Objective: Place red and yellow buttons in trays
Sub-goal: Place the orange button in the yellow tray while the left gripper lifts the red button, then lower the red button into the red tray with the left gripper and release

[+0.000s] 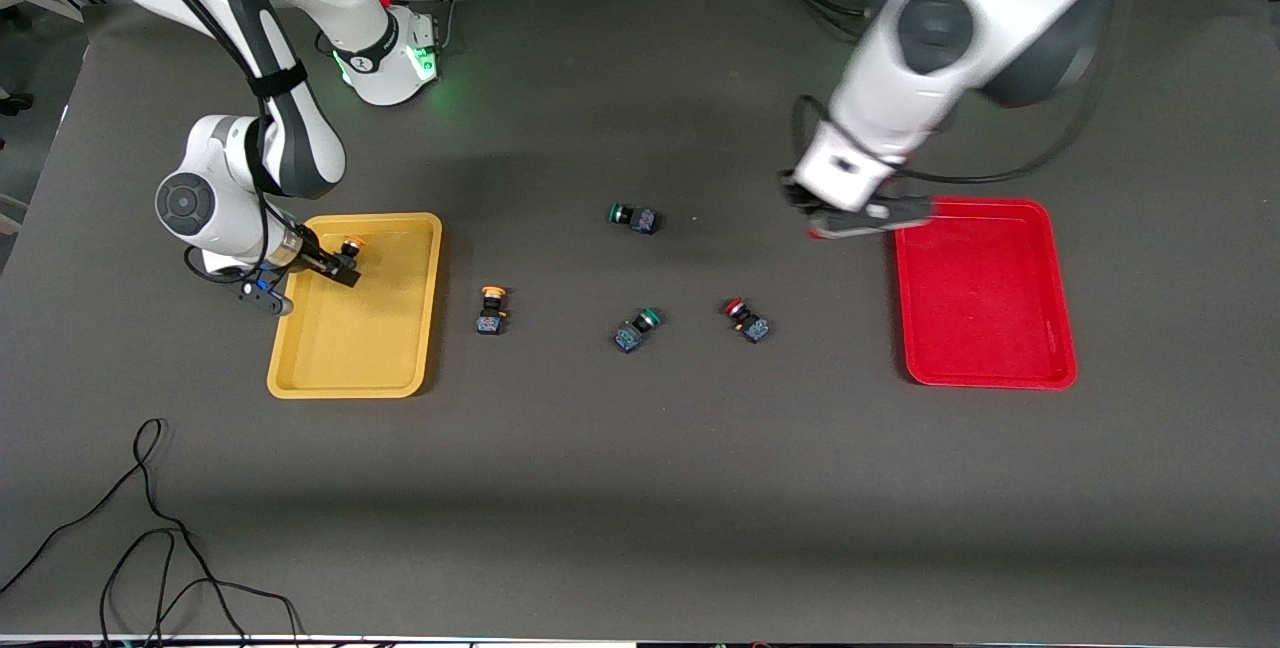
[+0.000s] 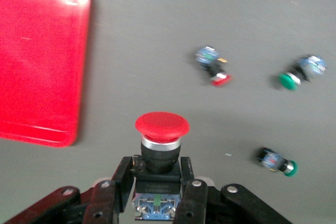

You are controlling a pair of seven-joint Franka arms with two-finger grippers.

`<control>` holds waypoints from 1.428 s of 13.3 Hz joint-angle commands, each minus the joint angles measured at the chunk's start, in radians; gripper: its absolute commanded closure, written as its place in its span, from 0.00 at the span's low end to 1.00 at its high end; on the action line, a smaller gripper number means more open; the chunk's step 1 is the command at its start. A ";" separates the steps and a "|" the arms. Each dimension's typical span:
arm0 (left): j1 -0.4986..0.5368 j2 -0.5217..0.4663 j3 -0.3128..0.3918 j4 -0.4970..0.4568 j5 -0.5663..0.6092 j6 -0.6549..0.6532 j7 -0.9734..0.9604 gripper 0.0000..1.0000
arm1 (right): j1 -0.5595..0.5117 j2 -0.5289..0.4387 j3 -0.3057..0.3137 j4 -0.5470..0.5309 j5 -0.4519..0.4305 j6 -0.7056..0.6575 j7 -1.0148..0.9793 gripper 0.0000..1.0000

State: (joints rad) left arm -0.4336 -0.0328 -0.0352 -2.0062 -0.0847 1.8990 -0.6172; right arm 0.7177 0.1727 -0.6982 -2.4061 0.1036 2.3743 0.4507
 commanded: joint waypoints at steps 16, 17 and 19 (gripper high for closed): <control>0.401 0.275 -0.006 -0.333 0.074 0.623 0.493 0.00 | 0.371 0.393 0.066 0.338 0.277 0.068 -0.113 0.00; 0.401 0.252 -0.006 -0.321 0.074 0.614 0.487 0.00 | 0.371 0.399 0.068 0.338 0.298 0.074 -0.150 0.00; 0.403 0.176 -0.006 -0.290 0.074 0.522 0.493 0.00 | 0.356 0.422 0.068 0.338 0.401 0.074 -0.246 0.00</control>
State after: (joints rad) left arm -0.0336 0.2399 -0.0408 -2.3146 -0.0262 2.5200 -0.1256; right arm 1.0864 0.5570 -0.6274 -2.0899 0.4091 2.4380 0.3101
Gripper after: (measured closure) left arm 0.181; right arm 0.000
